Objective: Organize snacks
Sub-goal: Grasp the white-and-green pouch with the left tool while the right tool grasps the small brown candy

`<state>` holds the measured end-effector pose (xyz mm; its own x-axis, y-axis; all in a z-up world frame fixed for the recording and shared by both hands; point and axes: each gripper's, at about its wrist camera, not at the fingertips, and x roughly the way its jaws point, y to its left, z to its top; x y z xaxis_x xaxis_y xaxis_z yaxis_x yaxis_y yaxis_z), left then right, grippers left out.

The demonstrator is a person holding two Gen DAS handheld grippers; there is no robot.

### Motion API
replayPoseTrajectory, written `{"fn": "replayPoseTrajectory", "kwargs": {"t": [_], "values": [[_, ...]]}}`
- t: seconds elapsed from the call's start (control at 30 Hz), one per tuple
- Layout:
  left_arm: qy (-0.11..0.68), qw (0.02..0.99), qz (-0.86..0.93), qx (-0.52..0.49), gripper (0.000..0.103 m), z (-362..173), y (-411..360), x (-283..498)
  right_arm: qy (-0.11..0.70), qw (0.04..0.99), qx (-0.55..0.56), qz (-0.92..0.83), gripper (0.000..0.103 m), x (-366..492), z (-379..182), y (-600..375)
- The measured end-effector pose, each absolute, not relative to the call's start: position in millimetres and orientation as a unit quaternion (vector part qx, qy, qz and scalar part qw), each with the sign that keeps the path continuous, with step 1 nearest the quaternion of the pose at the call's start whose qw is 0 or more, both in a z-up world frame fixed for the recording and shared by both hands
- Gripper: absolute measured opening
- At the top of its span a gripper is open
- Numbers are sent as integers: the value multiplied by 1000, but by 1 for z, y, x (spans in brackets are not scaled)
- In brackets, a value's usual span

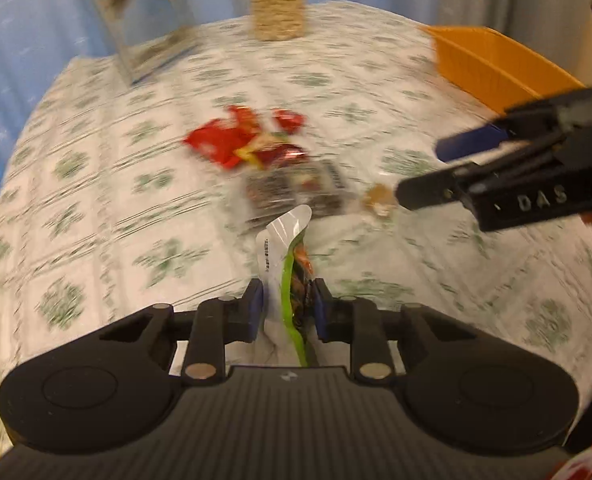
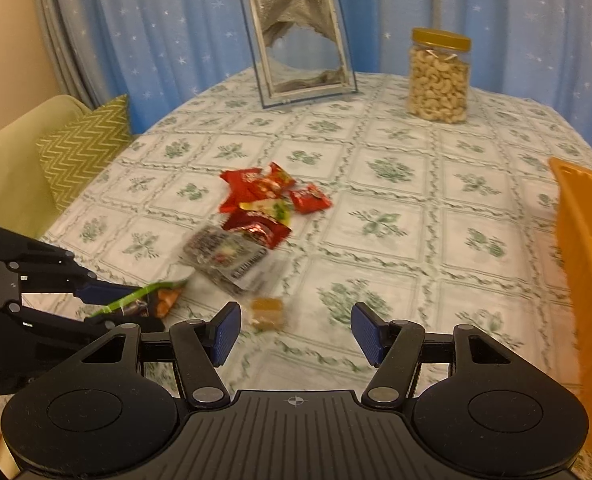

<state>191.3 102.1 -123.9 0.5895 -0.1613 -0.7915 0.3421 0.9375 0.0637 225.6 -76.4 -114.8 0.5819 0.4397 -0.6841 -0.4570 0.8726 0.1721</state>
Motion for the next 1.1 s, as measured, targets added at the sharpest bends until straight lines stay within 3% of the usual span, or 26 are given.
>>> {"fn": "replayPoseTrajectory", "kwargs": {"t": [0.53,0.6,0.63,0.77,1.1], "values": [[426,896,-124,34,23,-120,117,184,367,900,-57,230,61,226,-141,-37],[423,897,-127,31,23,-119,117,184,362,902,-61,227,52,224,-141,-37],[422,897,-127,29,23,-119,117,183,361,902,-62,228,43,224,-141,-37],[417,899,-129,28,23,-116,116,182,363,903,-62,223,34,222,-140,-39],[408,904,-127,30,23,-110,108,177,351,912,-59,204,31,208,-130,-55]]}}
